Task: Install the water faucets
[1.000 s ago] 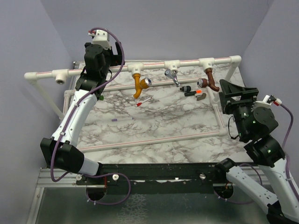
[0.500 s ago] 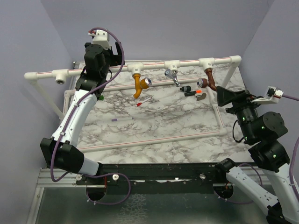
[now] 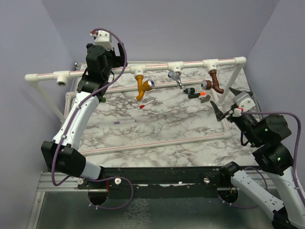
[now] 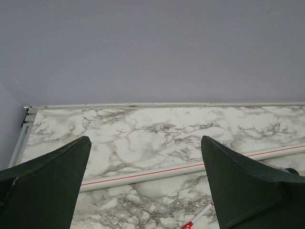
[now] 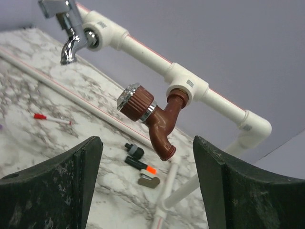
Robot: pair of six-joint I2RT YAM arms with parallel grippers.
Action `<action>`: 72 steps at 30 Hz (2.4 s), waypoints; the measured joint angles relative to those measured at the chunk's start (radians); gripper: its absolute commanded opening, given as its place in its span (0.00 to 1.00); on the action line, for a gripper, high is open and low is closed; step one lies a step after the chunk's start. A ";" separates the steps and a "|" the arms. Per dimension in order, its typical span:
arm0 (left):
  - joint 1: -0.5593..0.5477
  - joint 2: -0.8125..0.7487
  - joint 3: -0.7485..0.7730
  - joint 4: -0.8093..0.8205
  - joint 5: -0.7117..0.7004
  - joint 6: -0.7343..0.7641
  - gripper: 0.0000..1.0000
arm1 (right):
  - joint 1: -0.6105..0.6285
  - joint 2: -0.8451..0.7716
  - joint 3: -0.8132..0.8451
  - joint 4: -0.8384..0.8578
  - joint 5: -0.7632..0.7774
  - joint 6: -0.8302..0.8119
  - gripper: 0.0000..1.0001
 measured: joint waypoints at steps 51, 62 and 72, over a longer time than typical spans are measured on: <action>0.000 0.000 0.000 0.001 0.000 -0.001 0.99 | 0.010 0.224 -0.240 0.486 0.096 -0.894 0.21; 0.001 0.001 0.000 0.005 0.000 -0.003 0.99 | 0.011 0.227 -0.254 0.557 0.123 -0.641 0.00; 0.001 0.002 0.000 0.004 0.001 -0.003 0.99 | 0.011 0.218 -0.290 0.687 0.214 -0.179 0.00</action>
